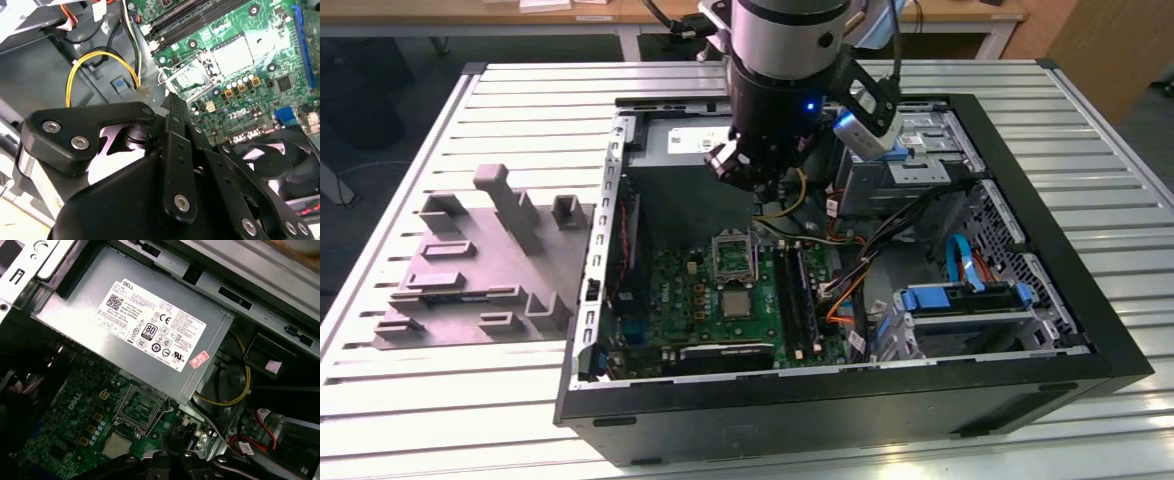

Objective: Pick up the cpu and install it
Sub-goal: 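Close the cpu cover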

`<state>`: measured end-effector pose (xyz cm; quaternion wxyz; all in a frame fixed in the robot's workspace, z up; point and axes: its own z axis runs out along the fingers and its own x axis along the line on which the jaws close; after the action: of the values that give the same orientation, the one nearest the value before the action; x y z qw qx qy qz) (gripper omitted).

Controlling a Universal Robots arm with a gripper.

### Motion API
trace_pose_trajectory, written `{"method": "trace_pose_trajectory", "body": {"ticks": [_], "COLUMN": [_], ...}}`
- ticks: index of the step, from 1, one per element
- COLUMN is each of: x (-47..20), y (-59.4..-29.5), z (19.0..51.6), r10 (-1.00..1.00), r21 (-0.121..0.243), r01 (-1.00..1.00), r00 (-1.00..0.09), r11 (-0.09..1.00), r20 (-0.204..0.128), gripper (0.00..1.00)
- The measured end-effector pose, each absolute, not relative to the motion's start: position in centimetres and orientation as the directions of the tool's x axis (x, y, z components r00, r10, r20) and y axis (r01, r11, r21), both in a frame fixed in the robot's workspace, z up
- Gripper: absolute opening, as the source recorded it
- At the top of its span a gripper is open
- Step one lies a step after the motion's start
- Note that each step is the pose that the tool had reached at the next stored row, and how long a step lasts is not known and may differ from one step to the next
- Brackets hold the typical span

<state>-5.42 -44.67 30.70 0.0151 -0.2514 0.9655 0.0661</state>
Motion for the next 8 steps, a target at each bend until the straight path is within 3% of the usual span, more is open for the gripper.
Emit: {"method": "trace_pose_trajectory", "body": {"ticks": [8], "x": [-5.01], "y": [-44.67], "z": [29.58], "r10": [-0.557], "r21": [0.121], "r01": [-0.560], "r00": [-0.828], "r11": [0.820], "r20": [-0.063], "gripper": [0.11]}}
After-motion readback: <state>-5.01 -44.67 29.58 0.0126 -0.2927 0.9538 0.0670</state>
